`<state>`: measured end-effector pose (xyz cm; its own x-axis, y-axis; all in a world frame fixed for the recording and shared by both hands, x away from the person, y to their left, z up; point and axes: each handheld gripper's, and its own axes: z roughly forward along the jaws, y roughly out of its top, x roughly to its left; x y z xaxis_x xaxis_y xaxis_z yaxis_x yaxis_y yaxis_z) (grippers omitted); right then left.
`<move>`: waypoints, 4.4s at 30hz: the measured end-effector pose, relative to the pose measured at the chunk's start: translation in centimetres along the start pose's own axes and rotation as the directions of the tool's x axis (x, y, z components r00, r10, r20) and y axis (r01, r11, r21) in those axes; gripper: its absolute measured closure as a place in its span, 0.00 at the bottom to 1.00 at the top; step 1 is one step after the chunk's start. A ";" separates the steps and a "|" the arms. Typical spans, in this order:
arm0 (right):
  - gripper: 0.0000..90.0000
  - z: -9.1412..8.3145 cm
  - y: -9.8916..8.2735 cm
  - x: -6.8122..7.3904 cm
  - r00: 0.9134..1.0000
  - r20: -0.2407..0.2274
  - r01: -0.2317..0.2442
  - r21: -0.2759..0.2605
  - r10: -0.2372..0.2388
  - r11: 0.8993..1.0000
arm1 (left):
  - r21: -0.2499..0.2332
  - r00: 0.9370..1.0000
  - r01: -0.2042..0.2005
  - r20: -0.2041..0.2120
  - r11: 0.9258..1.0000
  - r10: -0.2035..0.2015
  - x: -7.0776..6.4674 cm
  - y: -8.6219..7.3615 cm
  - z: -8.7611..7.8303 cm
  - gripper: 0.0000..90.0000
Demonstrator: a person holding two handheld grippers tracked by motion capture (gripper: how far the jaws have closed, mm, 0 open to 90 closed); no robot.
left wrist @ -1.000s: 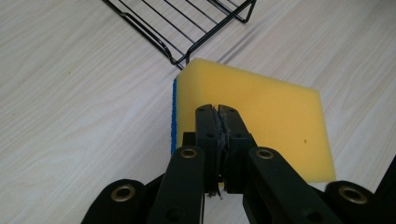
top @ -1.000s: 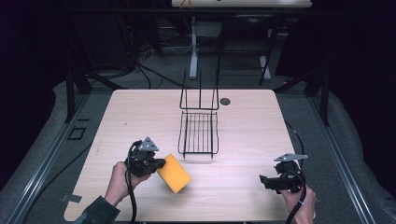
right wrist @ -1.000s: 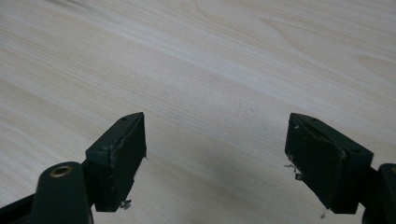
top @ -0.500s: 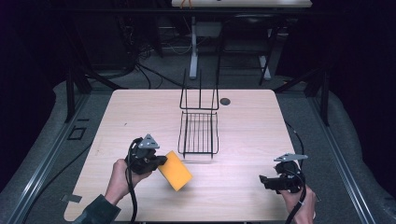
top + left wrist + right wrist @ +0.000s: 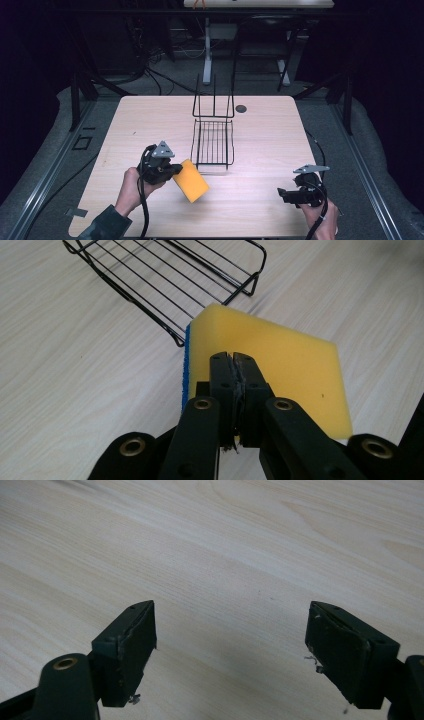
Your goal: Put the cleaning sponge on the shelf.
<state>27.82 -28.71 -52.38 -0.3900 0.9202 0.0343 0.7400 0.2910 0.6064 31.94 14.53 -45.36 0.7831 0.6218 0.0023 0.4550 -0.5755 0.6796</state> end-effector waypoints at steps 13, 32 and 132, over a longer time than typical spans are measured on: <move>0.22 0.0 0.0 -0.1 1.000 0.001 -0.005 0.001 0.005 1.000 | -0.045 1.000 -0.016 -0.022 0.999 0.015 0.3 1.9 -0.5 0.99; 0.22 0.1 0.1 -0.1 1.000 -0.002 0.000 0.004 0.000 1.000 | -0.126 0.998 0.019 -0.061 0.992 -0.026 1.7 4.1 -0.3 0.99; 0.22 0.4 0.0 0.1 1.000 -0.017 0.010 0.029 -0.010 1.000 | -0.047 0.962 0.256 -0.081 0.966 -0.259 5.2 4.9 11.2 0.49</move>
<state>28.00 -28.48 -52.73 -0.4067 0.9126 0.0419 0.7513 0.3080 0.5837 42.97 8.98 -50.25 0.6013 0.7908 -0.1141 0.6197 -0.3715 0.6913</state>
